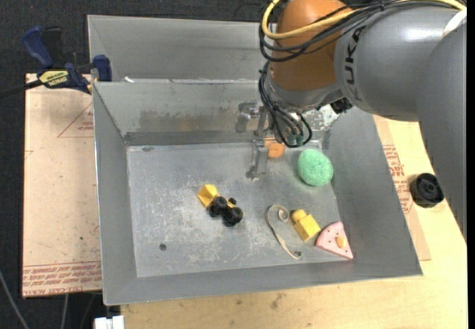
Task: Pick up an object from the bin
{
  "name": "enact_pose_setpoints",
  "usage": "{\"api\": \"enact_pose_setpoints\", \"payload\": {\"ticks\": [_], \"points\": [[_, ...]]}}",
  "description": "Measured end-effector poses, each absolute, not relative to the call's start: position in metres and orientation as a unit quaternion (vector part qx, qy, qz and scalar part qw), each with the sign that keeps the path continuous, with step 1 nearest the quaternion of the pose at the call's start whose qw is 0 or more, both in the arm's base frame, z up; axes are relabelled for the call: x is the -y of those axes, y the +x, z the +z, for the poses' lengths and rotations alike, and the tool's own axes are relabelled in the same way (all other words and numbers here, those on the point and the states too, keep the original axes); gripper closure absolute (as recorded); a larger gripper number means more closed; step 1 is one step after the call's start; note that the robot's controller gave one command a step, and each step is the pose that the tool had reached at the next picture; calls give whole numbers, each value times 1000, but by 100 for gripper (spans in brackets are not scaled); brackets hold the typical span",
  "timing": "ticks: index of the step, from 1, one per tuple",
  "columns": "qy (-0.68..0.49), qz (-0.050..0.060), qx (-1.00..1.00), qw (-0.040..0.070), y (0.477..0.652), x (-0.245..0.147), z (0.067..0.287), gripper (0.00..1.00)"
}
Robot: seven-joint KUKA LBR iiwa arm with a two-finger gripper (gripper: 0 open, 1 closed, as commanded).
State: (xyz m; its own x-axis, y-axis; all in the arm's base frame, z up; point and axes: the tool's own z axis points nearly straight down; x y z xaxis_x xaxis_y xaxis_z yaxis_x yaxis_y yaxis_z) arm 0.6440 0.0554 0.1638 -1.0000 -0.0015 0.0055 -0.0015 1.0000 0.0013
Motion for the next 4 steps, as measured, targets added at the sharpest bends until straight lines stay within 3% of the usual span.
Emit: {"api": "enact_pose_setpoints", "payload": {"ticks": [1,2,3,4], "points": [[0,-1,1000,-1,645,-55,169,0],[-32,-1,999,-2,592,-92,103,0],[-28,0,1000,3,574,-103,107,0],[-34,-1,999,-3,576,-103,142,0]]}}
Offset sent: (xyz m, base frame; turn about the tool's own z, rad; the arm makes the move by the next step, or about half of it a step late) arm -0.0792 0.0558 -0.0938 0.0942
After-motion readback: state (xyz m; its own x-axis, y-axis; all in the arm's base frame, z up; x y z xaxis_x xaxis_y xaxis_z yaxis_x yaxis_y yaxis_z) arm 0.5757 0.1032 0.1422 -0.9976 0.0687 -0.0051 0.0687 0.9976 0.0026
